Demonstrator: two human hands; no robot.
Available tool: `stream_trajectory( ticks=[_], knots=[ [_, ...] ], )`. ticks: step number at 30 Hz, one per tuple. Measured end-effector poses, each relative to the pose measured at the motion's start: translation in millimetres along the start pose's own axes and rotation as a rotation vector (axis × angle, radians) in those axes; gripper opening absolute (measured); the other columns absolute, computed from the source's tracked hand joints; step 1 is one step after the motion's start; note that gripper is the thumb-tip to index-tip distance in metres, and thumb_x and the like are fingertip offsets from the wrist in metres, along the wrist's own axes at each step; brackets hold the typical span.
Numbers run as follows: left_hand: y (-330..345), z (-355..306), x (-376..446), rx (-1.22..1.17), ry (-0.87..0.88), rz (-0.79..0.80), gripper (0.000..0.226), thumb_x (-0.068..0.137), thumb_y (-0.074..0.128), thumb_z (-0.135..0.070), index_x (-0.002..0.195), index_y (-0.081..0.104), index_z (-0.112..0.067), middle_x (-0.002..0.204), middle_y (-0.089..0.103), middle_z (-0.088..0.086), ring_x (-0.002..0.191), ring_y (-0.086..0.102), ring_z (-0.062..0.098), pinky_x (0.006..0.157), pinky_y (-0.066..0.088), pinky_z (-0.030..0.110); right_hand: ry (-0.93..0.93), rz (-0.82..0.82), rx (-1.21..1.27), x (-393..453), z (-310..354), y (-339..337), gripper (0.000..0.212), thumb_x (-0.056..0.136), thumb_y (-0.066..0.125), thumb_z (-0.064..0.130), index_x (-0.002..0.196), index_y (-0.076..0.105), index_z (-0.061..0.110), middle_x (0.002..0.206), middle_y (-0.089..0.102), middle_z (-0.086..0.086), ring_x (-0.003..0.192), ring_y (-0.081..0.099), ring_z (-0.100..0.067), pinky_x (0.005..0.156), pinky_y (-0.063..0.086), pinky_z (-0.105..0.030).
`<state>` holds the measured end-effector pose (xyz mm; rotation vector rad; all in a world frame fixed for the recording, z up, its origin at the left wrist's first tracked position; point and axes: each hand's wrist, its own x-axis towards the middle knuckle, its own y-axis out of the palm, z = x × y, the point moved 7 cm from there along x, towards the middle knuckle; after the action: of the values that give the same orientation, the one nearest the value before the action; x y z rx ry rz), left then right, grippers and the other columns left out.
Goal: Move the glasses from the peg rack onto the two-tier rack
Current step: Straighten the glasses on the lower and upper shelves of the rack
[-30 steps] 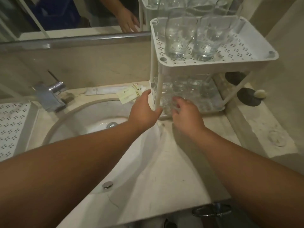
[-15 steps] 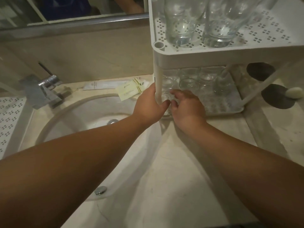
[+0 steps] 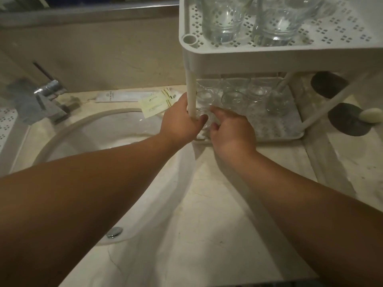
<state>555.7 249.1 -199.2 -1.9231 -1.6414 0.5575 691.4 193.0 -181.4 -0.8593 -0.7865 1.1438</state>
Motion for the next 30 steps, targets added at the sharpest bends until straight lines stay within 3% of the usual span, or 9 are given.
stream_trajectory(
  ticks=[3,7,11,13,16,22,27,30],
  knots=[
    [-2,2,-2,-0.02,-0.048,-0.002,0.059,0.077,0.076,-0.035,0.13,0.05,-0.032,0.092,0.057,-0.025,0.084,0.059,0.002,0.068,0.035,0.009,0.02,0.027,0.011,-2,-1,-1,0.045,0.094,0.054,0.024,0.138,0.053,0.034,0.12,0.068,-0.002,0.105,0.064,-0.026,0.078,0.047,-0.03],
    [-2,3,-6,-0.043,-0.062,0.013,0.073,0.075,0.082,-0.04,0.138,0.046,-0.032,0.094,0.05,-0.03,0.083,0.053,-0.006,0.075,0.04,0.014,0.037,0.061,0.016,-7,-4,-3,0.047,0.095,0.053,0.023,0.14,0.05,0.036,0.118,0.068,-0.003,0.103,0.064,-0.026,0.074,0.044,-0.029],
    [-1,0,-8,-0.016,-0.074,0.063,0.072,0.076,0.082,-0.041,0.139,0.052,-0.024,0.125,0.062,-0.006,0.105,0.06,0.012,0.096,0.048,0.032,0.041,0.115,0.03,-13,-5,-4,0.049,0.096,0.051,0.023,0.143,0.047,0.036,0.122,0.067,-0.004,0.101,0.065,-0.026,0.078,0.048,-0.03],
    [-1,-1,-10,-0.043,-0.084,0.082,0.069,0.075,0.084,-0.039,0.136,0.055,-0.023,0.125,0.062,-0.003,0.109,0.063,0.019,0.099,0.05,0.039,0.05,0.118,0.06,-16,-6,-6,0.048,0.096,0.05,0.023,0.142,0.048,0.035,0.121,0.068,-0.004,0.098,0.066,-0.025,0.081,0.052,-0.031],
    [-2,0,-14,-0.07,-0.097,0.094,0.07,0.074,0.086,-0.036,0.135,0.057,-0.022,0.117,0.059,-0.01,0.111,0.062,0.02,0.099,0.05,0.039,0.056,0.107,0.09,-22,-7,-8,0.046,0.096,0.051,0.025,0.141,0.05,0.033,0.114,0.07,-0.004,0.096,0.066,-0.024,0.08,0.05,-0.029],
    [0,7,-11,-0.116,-0.152,0.154,0.083,0.07,0.089,-0.035,0.144,0.051,-0.026,0.142,0.057,-0.005,0.122,0.06,0.02,0.106,0.047,0.043,0.017,0.085,0.122,-32,-7,-10,0.047,0.095,0.053,0.026,0.142,0.05,0.03,0.113,0.07,-0.004,0.094,0.066,-0.024,0.079,0.049,-0.027],
    [1,6,-11,-0.121,-0.14,0.185,0.083,0.072,0.088,-0.036,0.146,0.049,-0.027,0.143,0.057,-0.005,0.119,0.061,0.02,0.105,0.049,0.044,-0.008,0.063,0.13,-34,-7,-12,0.046,0.094,0.055,0.027,0.14,0.053,0.029,0.124,0.066,-0.001,0.099,0.065,-0.023,0.082,0.05,-0.028],
    [-2,4,-14,-0.104,-0.118,0.161,0.081,0.072,0.088,-0.035,0.143,0.05,-0.028,0.131,0.061,-0.009,0.103,0.066,0.014,0.096,0.054,0.04,-0.017,0.002,0.17,-31,-12,-20,0.046,0.092,0.057,0.021,0.137,0.055,0.023,0.132,0.059,-0.004,0.107,0.061,-0.025,0.09,0.049,-0.032]
  ],
)
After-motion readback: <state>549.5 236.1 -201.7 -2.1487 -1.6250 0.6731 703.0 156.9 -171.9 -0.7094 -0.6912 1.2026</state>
